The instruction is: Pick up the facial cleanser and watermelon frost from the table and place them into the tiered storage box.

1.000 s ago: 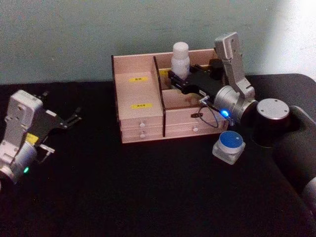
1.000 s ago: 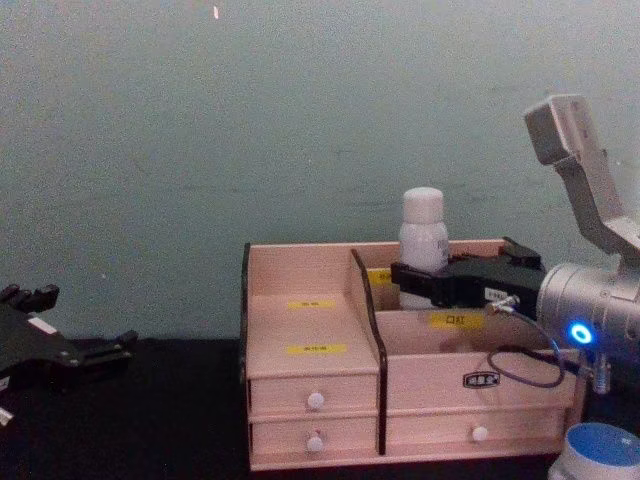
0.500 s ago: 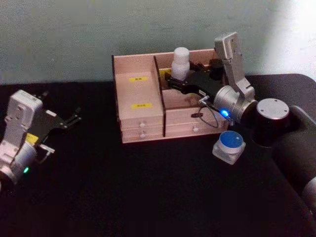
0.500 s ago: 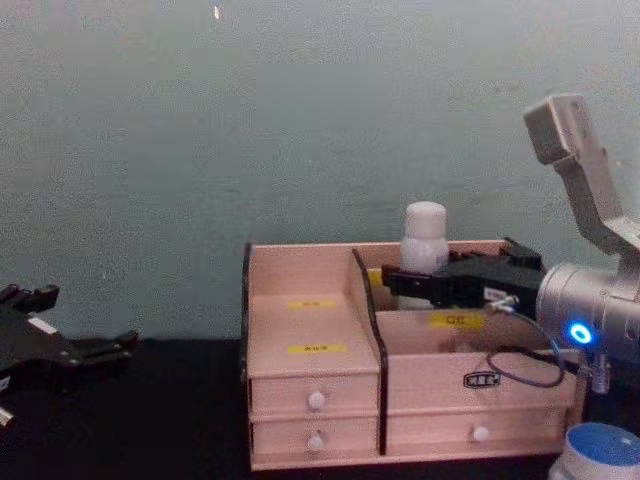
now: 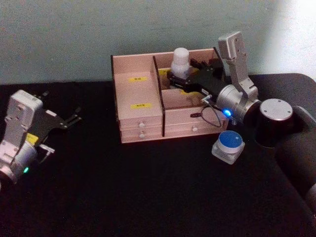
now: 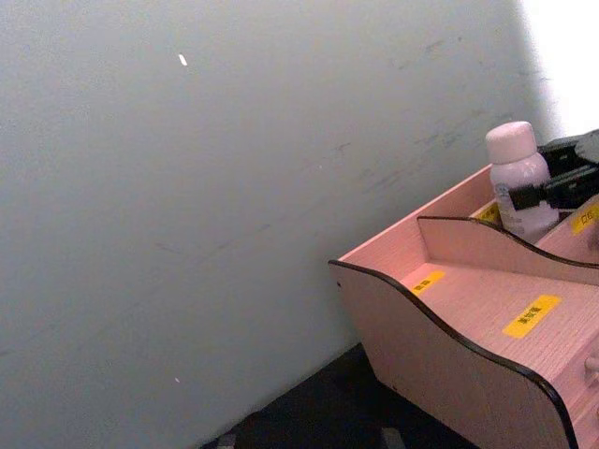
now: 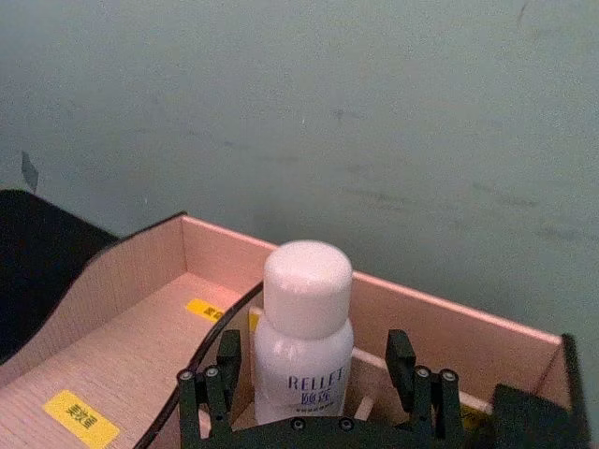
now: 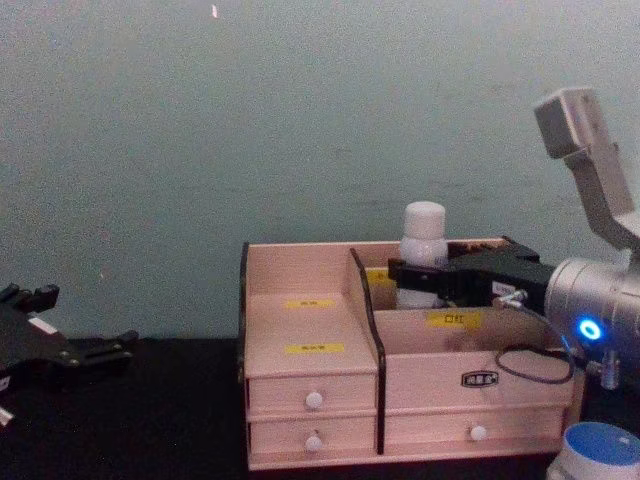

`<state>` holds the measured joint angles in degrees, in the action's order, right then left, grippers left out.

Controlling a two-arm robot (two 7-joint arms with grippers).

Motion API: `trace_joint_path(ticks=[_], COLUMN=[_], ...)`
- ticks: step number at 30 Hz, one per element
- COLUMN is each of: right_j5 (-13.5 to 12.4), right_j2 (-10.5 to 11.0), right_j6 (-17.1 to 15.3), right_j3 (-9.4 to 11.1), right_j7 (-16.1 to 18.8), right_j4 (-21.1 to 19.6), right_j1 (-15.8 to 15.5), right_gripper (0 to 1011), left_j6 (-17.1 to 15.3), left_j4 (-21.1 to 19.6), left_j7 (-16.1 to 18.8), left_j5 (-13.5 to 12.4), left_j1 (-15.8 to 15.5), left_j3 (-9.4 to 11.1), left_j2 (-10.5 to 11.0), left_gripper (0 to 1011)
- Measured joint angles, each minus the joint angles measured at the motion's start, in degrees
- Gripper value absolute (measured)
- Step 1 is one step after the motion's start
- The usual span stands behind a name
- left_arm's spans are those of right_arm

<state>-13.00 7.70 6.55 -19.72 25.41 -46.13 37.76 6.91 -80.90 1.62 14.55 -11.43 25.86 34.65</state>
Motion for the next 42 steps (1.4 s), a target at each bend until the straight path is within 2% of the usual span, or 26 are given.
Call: trace_joint_path(ticks=[11,17,21,24,27,30,31,37,42], right_j5=[-1.27,-1.83,-2.36,-3.13,-3.69,-4.47,-4.47,-5.83,-6.74], right_j2=[1.49,3.28,5.17,7.54,9.13,12.1,12.1,17.08,19.7], right_j6=[-0.46,-1.67,-2.78,-4.31,-5.3,-6.68,-6.68,-8.71,-10.48], right_j3=[1.29,1.64,1.89,2.28,2.55,3.14,3.14,4.86,5.92], right_j7=[-0.39,-0.51,-0.33,0.15,0.48,0.81,0.81,0.41,-0.07], right_j4=[-7.1,-12.73,-17.02,-21.64,-24.31,-28.78,-28.78,-35.51,-38.66], right_j1=[-2.87,-5.18,-7.33,-9.93,-11.56,-14.53,-14.53,-20.42,-24.13], right_gripper=[1000,1000,1000,1000,1000,1000,1000,1000,1000], left_j6=[0.0,0.0,0.0,0.0,0.0,0.0,0.0,0.0,0.0], left_j4=[0.0,0.0,0.0,0.0,0.0,0.0,0.0,0.0,0.0], left_j7=[0.0,0.0,0.0,0.0,0.0,0.0,0.0,0.0,0.0], left_j5=[0.0,0.0,0.0,0.0,0.0,0.0,0.0,0.0,0.0], left_j1=[0.0,0.0,0.0,0.0,0.0,0.0,0.0,0.0,0.0], left_j3=[0.0,0.0,0.0,0.0,0.0,0.0,0.0,0.0,0.0], left_j2=[0.0,0.0,0.0,0.0,0.0,0.0,0.0,0.0,0.0], left_gripper=[1001,1001,1001,1001,1001,1001,1001,1001,1001])
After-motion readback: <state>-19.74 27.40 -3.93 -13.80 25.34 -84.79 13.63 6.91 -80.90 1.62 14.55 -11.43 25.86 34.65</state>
